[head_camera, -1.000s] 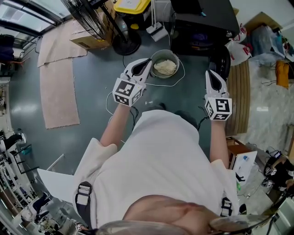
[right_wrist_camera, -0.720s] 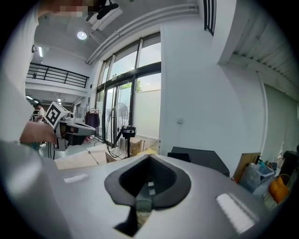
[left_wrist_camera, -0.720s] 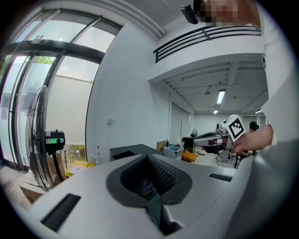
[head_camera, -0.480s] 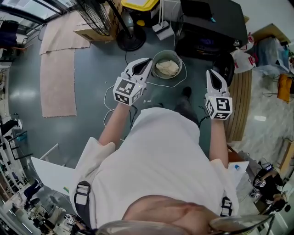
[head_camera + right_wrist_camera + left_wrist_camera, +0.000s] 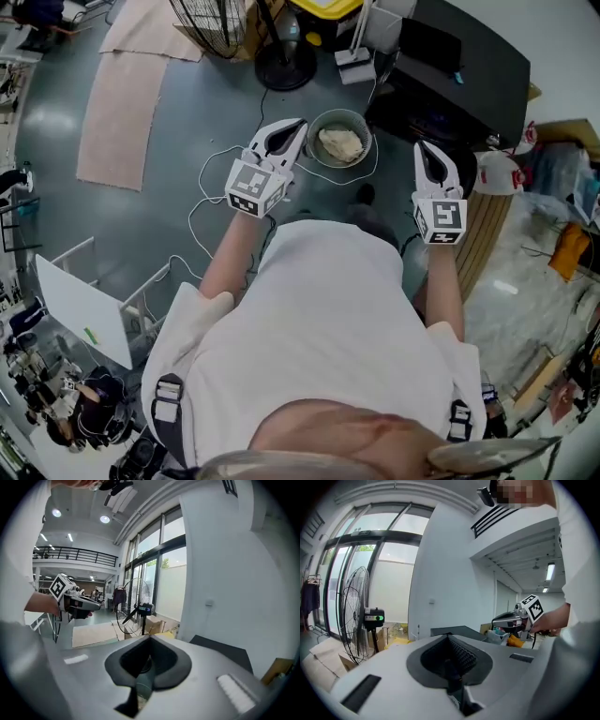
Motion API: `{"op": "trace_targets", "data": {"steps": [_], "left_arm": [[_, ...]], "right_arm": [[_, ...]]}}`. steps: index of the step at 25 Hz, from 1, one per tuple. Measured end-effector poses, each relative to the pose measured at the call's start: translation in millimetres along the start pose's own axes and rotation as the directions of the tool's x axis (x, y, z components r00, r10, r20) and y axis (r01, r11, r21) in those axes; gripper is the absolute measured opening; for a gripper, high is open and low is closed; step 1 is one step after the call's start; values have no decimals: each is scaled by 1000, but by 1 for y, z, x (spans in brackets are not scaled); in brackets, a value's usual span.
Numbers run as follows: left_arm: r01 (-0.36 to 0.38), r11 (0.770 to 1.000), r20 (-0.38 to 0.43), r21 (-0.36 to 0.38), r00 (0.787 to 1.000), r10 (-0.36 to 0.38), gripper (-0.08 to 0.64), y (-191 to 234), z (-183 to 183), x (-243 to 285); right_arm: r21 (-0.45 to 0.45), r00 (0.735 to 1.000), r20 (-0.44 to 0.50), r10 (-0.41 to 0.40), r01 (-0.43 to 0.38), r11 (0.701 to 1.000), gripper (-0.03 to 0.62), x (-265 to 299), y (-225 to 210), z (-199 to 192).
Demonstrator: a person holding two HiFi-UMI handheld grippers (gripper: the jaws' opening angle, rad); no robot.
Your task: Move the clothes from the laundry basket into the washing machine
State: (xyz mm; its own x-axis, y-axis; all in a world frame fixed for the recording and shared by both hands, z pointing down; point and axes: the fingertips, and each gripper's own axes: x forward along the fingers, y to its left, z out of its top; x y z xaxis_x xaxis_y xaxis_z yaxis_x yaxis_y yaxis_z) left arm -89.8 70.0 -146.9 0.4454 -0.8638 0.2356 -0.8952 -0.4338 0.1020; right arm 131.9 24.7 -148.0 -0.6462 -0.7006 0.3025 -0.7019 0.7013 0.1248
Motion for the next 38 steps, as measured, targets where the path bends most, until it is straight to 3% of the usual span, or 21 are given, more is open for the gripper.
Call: {"op": "trace_targets", "data": {"steps": [7, 18, 28, 38], "left_arm": [[-126, 991, -29, -52, 992, 125, 6, -4, -5, 32], [-267, 956, -101, -124, 961, 256, 6, -9, -39, 70], [-339, 923, -153, -181, 937, 315, 6, 4, -83, 93], [-340, 915, -215, -217, 931, 295, 6, 21, -148, 101]], "right_arm": [[-8, 987, -25, 158, -158, 987, 11, 41, -36, -7], [-24, 929, -115, 352, -357, 934, 11, 87, -64, -42], [-6, 872, -210, 442, -454, 891, 11, 134, -66, -100], [2, 835, -281, 473, -492, 871, 11, 176, -45, -162]]}}
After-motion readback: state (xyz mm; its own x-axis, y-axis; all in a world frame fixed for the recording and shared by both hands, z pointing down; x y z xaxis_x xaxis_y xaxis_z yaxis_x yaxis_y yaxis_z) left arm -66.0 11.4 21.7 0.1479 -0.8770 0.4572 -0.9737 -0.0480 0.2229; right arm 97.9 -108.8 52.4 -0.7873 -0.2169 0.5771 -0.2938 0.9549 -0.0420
